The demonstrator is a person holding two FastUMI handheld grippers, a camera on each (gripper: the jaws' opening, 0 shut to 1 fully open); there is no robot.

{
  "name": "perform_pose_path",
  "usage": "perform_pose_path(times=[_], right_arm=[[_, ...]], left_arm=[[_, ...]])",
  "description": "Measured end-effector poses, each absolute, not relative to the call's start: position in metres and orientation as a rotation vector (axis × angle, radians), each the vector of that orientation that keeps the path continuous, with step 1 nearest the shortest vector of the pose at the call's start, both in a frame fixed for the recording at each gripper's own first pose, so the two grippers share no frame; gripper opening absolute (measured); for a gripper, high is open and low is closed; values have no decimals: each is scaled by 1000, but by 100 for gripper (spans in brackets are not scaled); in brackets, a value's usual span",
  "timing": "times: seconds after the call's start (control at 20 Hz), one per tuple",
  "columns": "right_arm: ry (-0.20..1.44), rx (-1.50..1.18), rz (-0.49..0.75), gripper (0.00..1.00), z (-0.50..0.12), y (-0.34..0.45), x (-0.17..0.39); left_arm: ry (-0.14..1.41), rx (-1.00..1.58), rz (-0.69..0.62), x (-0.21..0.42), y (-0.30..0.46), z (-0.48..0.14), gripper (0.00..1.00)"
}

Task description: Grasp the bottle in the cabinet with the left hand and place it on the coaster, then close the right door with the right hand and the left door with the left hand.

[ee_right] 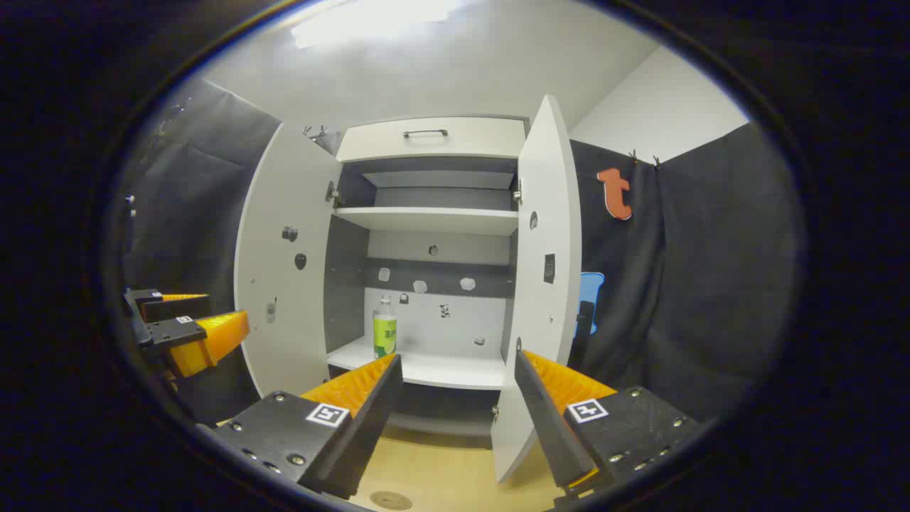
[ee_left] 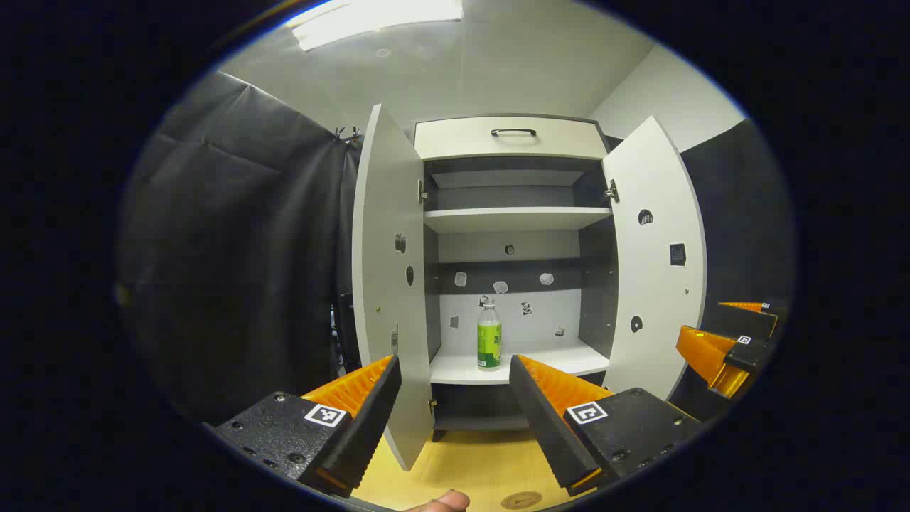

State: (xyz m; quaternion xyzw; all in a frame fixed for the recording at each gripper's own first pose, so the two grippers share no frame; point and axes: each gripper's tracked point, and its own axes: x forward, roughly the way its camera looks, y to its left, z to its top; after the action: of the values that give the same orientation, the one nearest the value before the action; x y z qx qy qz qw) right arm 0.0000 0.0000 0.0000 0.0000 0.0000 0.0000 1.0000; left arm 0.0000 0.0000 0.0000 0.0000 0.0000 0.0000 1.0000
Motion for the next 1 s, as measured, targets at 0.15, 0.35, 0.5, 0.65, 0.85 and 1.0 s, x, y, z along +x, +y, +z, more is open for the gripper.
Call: perform_pose_path(times=[0.15,0.35,0.5,0.65,0.85,1.0], right_arm=[[12,4,9,96,-3,-4,1],[16,20,11,96,-6,-1,9],[20,22,15,96,-9,4,20],[25,29,-4,96,-9,5,36],[28,50,-20,96,-11,12,64],[29,56,-32,96,-13,16,85]], left_arm=[[7,13,-6,-2,-8,2,97],[4,15,-2,7,-8,2,96],[26,-16,-23,22,-10,-7,97],[53,-29,-22,45,-6,-14,97],[62,-29,-46,83,-3,-15,96],[56,-19,-62,113,-4,-20,97]])
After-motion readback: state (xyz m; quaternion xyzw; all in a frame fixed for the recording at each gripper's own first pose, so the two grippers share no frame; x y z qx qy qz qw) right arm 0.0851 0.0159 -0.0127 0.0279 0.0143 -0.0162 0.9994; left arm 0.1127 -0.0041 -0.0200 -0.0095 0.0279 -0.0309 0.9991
